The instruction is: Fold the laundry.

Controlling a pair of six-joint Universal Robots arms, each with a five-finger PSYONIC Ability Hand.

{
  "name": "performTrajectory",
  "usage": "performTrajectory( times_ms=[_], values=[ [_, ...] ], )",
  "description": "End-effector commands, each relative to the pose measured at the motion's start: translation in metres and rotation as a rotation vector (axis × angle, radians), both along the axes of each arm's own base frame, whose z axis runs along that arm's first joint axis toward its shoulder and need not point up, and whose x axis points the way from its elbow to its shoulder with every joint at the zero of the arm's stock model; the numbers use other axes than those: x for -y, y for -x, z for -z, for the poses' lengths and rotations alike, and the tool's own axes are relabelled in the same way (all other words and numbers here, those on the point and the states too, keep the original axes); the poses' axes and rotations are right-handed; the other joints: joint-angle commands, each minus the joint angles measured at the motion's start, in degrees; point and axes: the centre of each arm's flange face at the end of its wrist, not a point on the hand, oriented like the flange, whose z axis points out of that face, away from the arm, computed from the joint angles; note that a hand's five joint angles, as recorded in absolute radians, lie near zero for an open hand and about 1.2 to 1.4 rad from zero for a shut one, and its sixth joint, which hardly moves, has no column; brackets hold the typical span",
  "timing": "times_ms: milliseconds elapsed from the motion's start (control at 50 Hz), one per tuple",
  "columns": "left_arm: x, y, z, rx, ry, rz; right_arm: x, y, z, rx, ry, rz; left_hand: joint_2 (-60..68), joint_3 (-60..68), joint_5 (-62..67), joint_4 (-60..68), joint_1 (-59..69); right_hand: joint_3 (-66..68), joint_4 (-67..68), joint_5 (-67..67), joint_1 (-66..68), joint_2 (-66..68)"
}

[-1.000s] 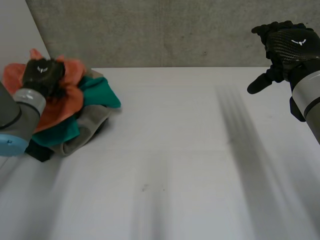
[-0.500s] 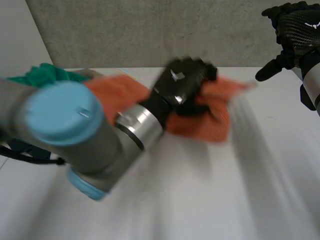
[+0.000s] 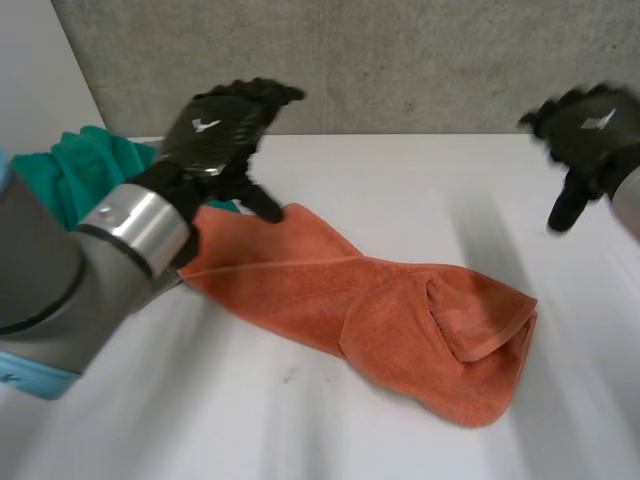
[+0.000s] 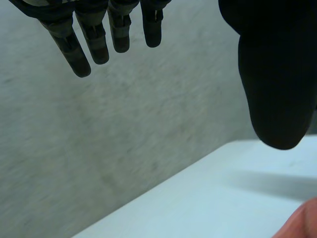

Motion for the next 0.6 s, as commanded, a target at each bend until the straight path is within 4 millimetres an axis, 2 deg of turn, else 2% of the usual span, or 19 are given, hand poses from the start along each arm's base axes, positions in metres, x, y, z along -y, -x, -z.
performTrajectory(
  times_ms=[20, 60, 80, 160, 220, 240, 260, 360, 480, 500, 560, 580, 600],
  values=[
    [0.031, -0.048, 0.037, 0.241, 0.015, -0.171, -0.053, -0.037, 0.057, -0.159, -0.199, -0.236, 0.7, 0.3, -0.4, 0.9, 1.6, -1.9, -1.8, -2.7, -3.0, -1.8],
    [0.039, -0.052, 0.05, 0.313, 0.019, -0.184, -0.056, -0.045, 0.068, -0.155, -0.196, -0.261, 0.7, 0.3, -0.4, 0.9, 1.6, -1.9, -1.8, -2.7, -3.0, -1.8],
    [0.048, -0.058, 0.064, 0.382, 0.009, -0.199, -0.057, -0.05, 0.078, -0.148, -0.183, -0.272, 0.8, 0.5, -0.2, 1.1, 1.7, -1.9, -1.8, -2.7, -3.0, -1.8],
    [0.072, -0.077, 0.085, 0.492, 0.005, -0.249, -0.062, -0.061, 0.105, -0.131, -0.151, -0.315, 0.9, 0.5, -0.2, 1.1, 1.7, -1.9, -1.8, -2.7, -3.0, -1.8],
    [0.081, -0.083, 0.087, 0.508, 0.012, -0.268, -0.069, -0.069, 0.12, -0.131, -0.141, -0.349, 0.7, 0.3, -0.4, 0.9, 1.6, -1.9, -1.8, -2.7, -3.0, -1.8],
    [0.086, -0.085, 0.084, 0.497, 0.016, -0.282, -0.079, -0.076, 0.132, -0.138, -0.143, -0.383, 0.5, 0.2, -0.5, 0.7, 1.4, -1.9, -1.8, -2.7, -3.0, -1.8],
    [0.088, -0.087, 0.082, 0.49, 0.017, -0.288, -0.081, -0.079, 0.136, -0.139, -0.143, -0.394, 0.5, 0.2, -0.5, 0.7, 1.4, -1.9, -1.8, -2.7, -3.0, -1.8],
    [0.092, -0.093, 0.075, 0.437, 0.005, -0.312, -0.081, -0.084, 0.161, -0.158, -0.166, -0.399, 0.2, -0.2, -0.9, 0.4, 1.1, -1.9, -1.8, -2.7, -3.0, -1.8],
    [0.09, -0.093, 0.073, 0.427, -0.001, -0.311, -0.081, -0.085, 0.165, -0.168, -0.169, -0.409, 0.2, -0.2, -0.9, 0.4, 1.1, -1.3, -1.3, -2.2, -2.4, -1.2],
    [0.089, -0.092, 0.074, 0.427, -0.001, -0.309, -0.08, -0.085, 0.165, -0.167, -0.168, -0.411, 0.2, -0.2, -0.9, 0.4, 1.1, 4.9, 4.9, 4.0, 3.8, 5.0],
    [0.087, -0.091, 0.074, 0.426, -0.006, -0.307, -0.078, -0.087, 0.164, -0.16, -0.162, -0.416, 0.2, -0.2, -0.9, 0.4, 1.1, 45.2, 45.2, 44.3, 44.1, 45.3],
    [0.087, -0.091, 0.074, 0.425, -0.007, -0.307, -0.077, -0.088, 0.163, -0.161, -0.157, -0.415, 0.2, -0.2, -0.9, 0.4, 1.1, 67.9, 68.0, 67.1, 66.8, 68.0],
    [0.086, -0.091, 0.075, 0.424, -0.009, -0.304, -0.075, -0.089, 0.163, -0.16, -0.154, -0.413, 0.2, -0.2, -0.9, 0.4, 1.1, 68.1, 68.2, 67.3, 67.0, 68.2]
  ],
)
